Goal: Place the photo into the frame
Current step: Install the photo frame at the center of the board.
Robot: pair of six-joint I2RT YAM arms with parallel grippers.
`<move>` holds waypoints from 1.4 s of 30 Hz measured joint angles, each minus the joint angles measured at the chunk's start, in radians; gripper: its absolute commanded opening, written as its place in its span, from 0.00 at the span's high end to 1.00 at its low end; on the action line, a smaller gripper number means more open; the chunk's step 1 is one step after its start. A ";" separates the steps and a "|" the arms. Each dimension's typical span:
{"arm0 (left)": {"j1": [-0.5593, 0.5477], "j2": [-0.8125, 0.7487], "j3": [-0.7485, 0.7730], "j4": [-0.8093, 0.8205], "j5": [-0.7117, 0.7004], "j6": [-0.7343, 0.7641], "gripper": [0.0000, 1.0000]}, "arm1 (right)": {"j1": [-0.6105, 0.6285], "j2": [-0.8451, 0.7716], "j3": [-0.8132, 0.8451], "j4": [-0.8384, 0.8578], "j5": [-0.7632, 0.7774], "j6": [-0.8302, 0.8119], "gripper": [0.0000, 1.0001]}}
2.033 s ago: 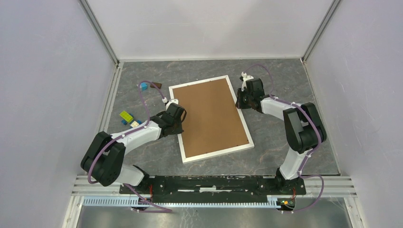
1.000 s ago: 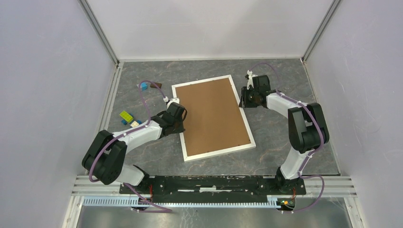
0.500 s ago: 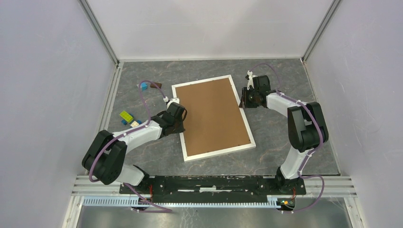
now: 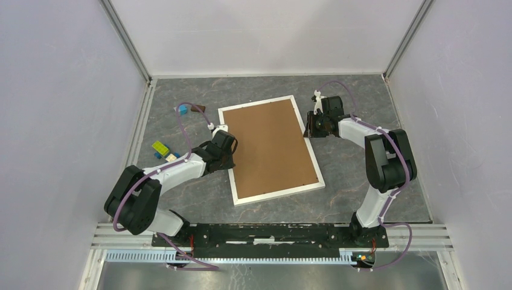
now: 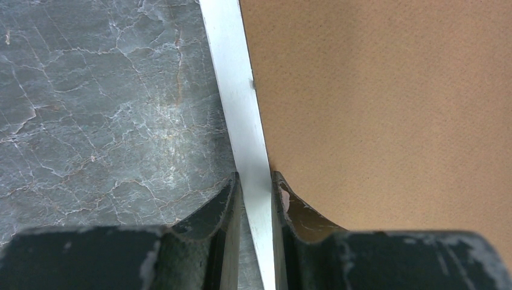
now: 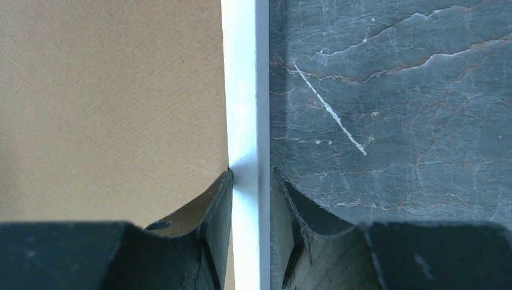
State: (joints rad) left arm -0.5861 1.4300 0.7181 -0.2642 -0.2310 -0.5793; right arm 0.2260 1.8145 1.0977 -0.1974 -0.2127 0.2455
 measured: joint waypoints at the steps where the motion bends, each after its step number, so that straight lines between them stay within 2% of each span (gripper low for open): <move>1: 0.000 0.000 0.000 0.000 0.000 0.001 0.98 | 0.000 0.000 0.000 0.000 0.000 0.000 0.64; 42: 0.000 0.001 0.001 0.000 0.001 0.003 0.98 | -0.002 0.003 0.000 0.021 -0.013 -0.003 0.65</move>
State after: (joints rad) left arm -0.5861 1.4307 0.7189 -0.2646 -0.2298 -0.5766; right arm 0.2245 1.8172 1.0977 -0.1764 -0.2256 0.2420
